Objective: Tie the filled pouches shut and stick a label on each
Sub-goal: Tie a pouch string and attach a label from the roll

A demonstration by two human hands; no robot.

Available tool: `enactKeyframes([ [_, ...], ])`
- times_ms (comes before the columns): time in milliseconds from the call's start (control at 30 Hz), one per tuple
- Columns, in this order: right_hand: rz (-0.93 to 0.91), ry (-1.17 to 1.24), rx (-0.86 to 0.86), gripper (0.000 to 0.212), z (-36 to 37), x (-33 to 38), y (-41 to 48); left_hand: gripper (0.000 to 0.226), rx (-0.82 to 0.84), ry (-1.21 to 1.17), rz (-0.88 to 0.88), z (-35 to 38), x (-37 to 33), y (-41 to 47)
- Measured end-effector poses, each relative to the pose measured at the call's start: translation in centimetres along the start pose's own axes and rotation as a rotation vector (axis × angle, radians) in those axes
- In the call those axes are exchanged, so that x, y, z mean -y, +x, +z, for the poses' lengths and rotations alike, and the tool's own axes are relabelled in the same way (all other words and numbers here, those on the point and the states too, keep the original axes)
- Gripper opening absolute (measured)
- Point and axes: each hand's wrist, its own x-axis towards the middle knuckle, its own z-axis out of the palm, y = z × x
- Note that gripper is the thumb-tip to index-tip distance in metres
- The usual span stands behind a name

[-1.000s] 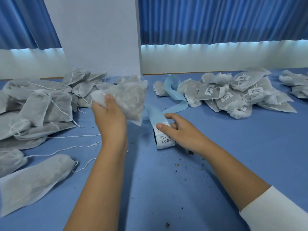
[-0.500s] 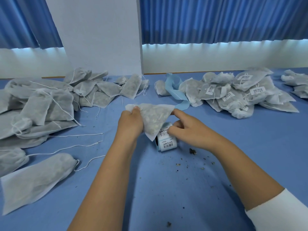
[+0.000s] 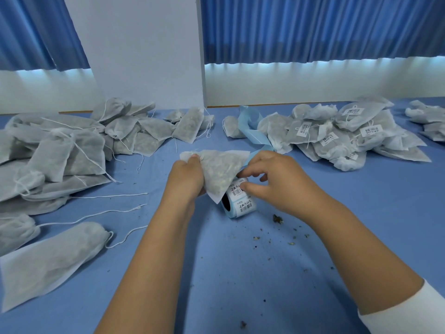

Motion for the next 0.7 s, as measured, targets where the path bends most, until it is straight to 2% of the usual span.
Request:
enactKeyframes([
  [100, -0.044, -0.090, -0.022, 0.015, 0.1, 0.2, 0.0, 0.036, 0.001, 0.007, -0.004, 0.0, 0.0, 0.1],
  [267, -0.028, -0.073, -0.083, 0.013, 0.2, 0.0, -0.2, 0.037, -0.001, 0.001, -0.011, -0.1, 0.1, 0.3],
  [400, -0.029, -0.089, -0.107, 0.007, 0.4, 0.0, -0.4, 0.027, -0.005, 0.014, -0.008, -0.2, 0.1, 0.4],
  [567, 0.080, 0.322, -0.064, 0.015, -0.2, 0.0, -0.4, 0.024, 0.005, 0.004, -0.015, -0.3, 0.1, 0.4],
  [700, 0.238, 0.614, 0.086, 0.014, -1.4, -0.7, -0.2, 0.023, 0.021, -0.002, -0.019, -0.3, 0.2, 0.4],
])
